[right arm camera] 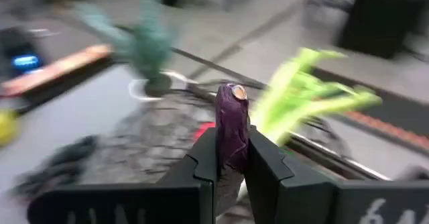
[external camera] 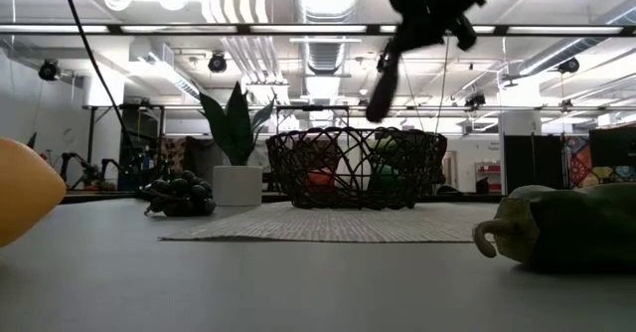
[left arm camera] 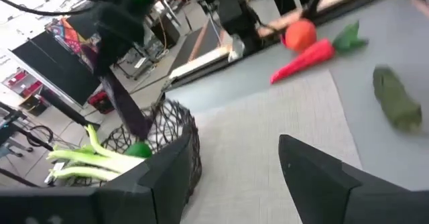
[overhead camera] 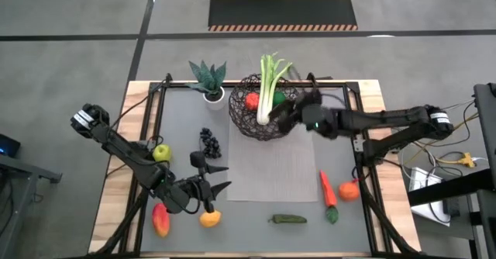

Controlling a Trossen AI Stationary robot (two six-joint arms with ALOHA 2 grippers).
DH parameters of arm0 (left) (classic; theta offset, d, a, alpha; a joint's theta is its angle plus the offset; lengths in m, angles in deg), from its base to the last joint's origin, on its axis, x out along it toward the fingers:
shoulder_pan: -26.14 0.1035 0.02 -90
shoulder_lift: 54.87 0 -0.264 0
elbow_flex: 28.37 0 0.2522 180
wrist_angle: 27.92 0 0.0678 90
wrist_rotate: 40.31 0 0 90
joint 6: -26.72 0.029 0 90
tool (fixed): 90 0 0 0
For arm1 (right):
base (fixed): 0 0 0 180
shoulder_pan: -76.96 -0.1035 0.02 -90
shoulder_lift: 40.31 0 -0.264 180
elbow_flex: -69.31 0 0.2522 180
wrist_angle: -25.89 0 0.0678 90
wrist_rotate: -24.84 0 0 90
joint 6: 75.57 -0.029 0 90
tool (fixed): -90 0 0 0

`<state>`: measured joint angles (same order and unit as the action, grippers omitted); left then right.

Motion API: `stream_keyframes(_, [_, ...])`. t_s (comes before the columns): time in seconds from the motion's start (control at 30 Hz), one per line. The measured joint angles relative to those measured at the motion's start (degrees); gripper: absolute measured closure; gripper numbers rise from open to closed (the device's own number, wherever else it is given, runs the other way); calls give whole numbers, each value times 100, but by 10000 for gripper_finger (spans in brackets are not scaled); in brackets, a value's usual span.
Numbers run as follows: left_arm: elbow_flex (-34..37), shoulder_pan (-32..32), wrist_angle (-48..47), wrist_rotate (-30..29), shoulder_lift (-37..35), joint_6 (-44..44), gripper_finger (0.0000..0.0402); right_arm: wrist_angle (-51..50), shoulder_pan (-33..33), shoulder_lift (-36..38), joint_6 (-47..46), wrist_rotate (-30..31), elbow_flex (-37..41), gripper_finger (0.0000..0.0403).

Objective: Build produce basket
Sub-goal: Put the purple eggplant into the black wire basket

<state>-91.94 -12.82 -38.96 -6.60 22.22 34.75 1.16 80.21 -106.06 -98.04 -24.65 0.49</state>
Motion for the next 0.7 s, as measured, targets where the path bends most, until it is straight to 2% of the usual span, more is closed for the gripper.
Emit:
stream_keyframes(0.1, [144, 36, 20, -23, 2, 0, 196, -238, 632, -1, -404, -69, 121, 369])
stream_keyframes(0.3, [124, 37, 49, -280, -207, 154, 196, -254, 1545, -353, -616, -354, 232, 369])
stream_keyframes(0.53, [332, 16, 29, -280, -356, -18, 196, -243, 1884, -858, -767, -508, 238, 366])
stream_keyframes(0.7, [409, 16, 30, -278, -408, -166, 196, -244, 1925, -1200, -914, -451, 236, 341])
